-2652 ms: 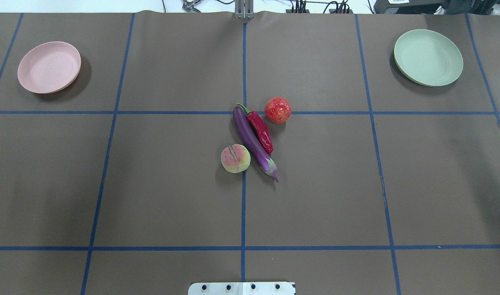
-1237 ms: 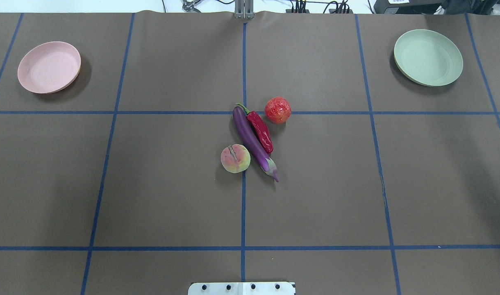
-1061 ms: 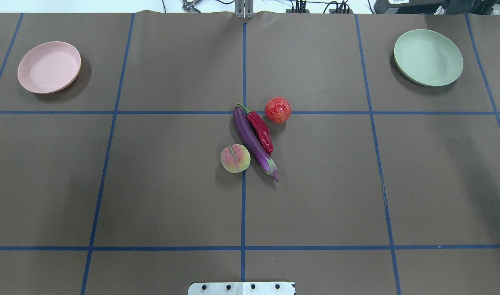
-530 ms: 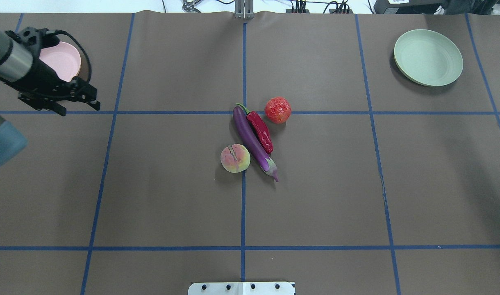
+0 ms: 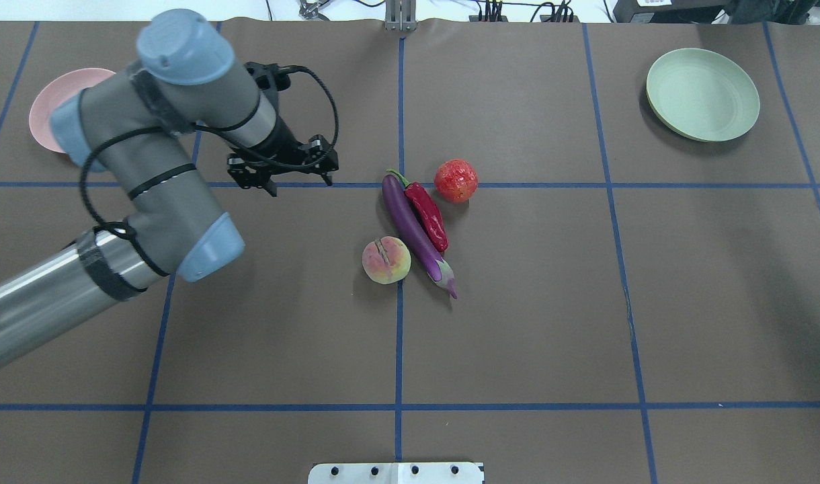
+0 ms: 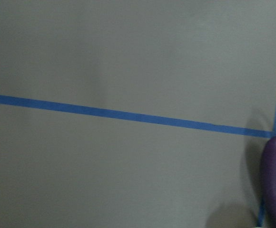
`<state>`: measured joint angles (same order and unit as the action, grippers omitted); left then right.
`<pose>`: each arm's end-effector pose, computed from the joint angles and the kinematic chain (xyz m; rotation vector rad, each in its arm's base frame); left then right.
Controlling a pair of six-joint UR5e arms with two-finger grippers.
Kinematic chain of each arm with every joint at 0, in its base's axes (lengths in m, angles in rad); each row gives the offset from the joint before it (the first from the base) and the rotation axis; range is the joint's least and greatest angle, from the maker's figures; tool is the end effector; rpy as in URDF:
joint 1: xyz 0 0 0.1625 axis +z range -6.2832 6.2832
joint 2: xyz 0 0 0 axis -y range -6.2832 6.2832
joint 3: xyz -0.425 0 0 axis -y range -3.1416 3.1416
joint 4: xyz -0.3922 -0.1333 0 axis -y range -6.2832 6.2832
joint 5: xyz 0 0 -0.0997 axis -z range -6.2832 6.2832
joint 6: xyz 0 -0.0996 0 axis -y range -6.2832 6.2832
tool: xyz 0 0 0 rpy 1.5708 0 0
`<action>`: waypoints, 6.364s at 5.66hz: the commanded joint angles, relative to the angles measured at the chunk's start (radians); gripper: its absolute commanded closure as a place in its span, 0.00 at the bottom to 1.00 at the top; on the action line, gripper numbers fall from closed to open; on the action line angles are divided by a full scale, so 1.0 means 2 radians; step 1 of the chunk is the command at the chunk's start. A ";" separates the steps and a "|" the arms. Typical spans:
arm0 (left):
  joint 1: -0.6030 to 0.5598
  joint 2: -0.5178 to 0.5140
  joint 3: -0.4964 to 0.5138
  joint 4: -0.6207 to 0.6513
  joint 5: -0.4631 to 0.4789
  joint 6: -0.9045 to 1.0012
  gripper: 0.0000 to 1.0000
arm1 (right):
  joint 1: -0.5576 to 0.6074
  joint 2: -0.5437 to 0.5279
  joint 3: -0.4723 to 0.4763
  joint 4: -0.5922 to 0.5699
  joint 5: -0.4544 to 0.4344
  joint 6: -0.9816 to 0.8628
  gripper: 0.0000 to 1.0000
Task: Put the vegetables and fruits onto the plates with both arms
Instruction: 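Move the left gripper over the purple eggplant and lower onto it, then close the left gripper on the eggplant and lift it, then carry the eggplant with the left gripper and lower it onto the pink plate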
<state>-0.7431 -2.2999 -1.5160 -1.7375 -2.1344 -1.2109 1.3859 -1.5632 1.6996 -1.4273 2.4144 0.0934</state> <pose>0.4751 -0.5452 0.2164 -0.0224 0.9724 -0.1157 -0.0351 -0.5081 0.5702 0.1445 -0.8674 -0.2036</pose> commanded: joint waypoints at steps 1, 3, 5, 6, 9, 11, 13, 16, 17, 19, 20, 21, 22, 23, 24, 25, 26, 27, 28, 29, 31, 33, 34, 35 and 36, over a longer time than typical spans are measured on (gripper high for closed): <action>0.023 -0.074 0.086 -0.006 0.027 0.011 0.01 | -0.003 0.000 0.000 0.011 0.000 0.011 0.00; 0.049 -0.138 0.166 -0.022 0.041 0.087 0.02 | -0.004 0.000 0.000 0.011 0.000 0.011 0.00; 0.052 -0.142 0.197 -0.055 0.042 0.083 0.02 | -0.004 -0.001 0.001 0.011 0.001 0.011 0.00; 0.052 -0.142 0.200 -0.054 0.041 0.082 0.02 | -0.004 0.000 0.002 0.011 0.001 0.012 0.00; 0.050 -0.121 0.216 -0.143 0.036 -0.053 0.06 | -0.005 -0.001 0.004 0.011 0.001 0.012 0.00; 0.051 -0.103 0.216 -0.193 0.017 -0.109 0.09 | -0.004 -0.001 0.005 0.011 0.001 0.014 0.00; 0.051 -0.103 0.216 -0.197 0.013 -0.135 0.21 | -0.005 -0.001 0.005 0.011 0.001 0.014 0.00; 0.052 -0.103 0.224 -0.201 0.010 -0.142 0.24 | -0.005 -0.001 0.004 0.011 0.001 0.014 0.00; 0.053 -0.103 0.226 -0.203 0.010 -0.141 0.24 | -0.004 -0.001 0.003 0.010 0.001 0.014 0.00; 0.053 -0.106 0.230 -0.209 0.009 -0.142 0.99 | -0.005 -0.001 0.003 0.010 0.002 0.014 0.00; 0.051 -0.106 0.230 -0.233 0.006 -0.145 1.00 | -0.004 -0.001 0.003 0.010 0.002 0.014 0.00; 0.049 -0.106 0.228 -0.261 0.006 -0.161 1.00 | -0.004 -0.001 0.002 0.010 0.002 0.013 0.00; 0.046 -0.106 0.226 -0.263 0.006 -0.162 1.00 | -0.004 -0.001 0.001 0.010 0.002 0.013 0.00; 0.026 -0.107 0.216 -0.263 -0.011 -0.170 1.00 | -0.005 -0.001 0.001 0.011 0.001 0.013 0.00; -0.009 -0.104 0.204 -0.263 -0.048 -0.168 1.00 | -0.005 0.000 0.003 0.011 0.001 0.014 0.00; -0.056 -0.092 0.203 -0.259 -0.079 -0.165 1.00 | -0.007 0.011 0.004 0.012 0.001 0.037 0.00; -0.125 -0.046 0.202 -0.258 -0.129 -0.099 1.00 | -0.021 0.034 0.005 0.012 0.001 0.092 0.00; -0.181 0.003 0.214 -0.240 -0.138 0.017 1.00 | -0.045 0.060 0.005 0.012 0.000 0.148 0.00; -0.223 0.008 0.244 -0.142 -0.132 0.149 1.00 | -0.059 0.074 0.005 0.013 -0.001 0.190 0.00; -0.254 0.007 0.290 -0.080 -0.098 0.252 1.00 | -0.062 0.074 0.007 0.013 -0.001 0.191 0.00; -0.268 0.006 0.365 -0.084 -0.052 0.294 1.00 | -0.074 0.076 0.006 0.013 -0.003 0.194 0.00; -0.268 0.001 0.410 -0.114 -0.043 0.295 0.69 | -0.090 0.105 -0.009 0.012 -0.006 0.224 0.00; -0.268 -0.007 0.411 -0.115 -0.043 0.293 0.01 | -0.101 0.108 -0.011 0.012 -0.010 0.241 0.00; -0.273 -0.017 0.385 -0.115 -0.051 0.274 0.00 | -0.108 0.121 -0.017 0.011 -0.012 0.250 0.00; -0.270 0.002 0.311 -0.112 -0.051 0.220 0.00 | -0.128 0.154 -0.018 0.012 -0.015 0.321 0.00</action>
<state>-1.2852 -2.3163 -0.7881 -1.9654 -2.2338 -0.6931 1.1599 -1.3035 1.6679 -1.4043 2.3896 0.6376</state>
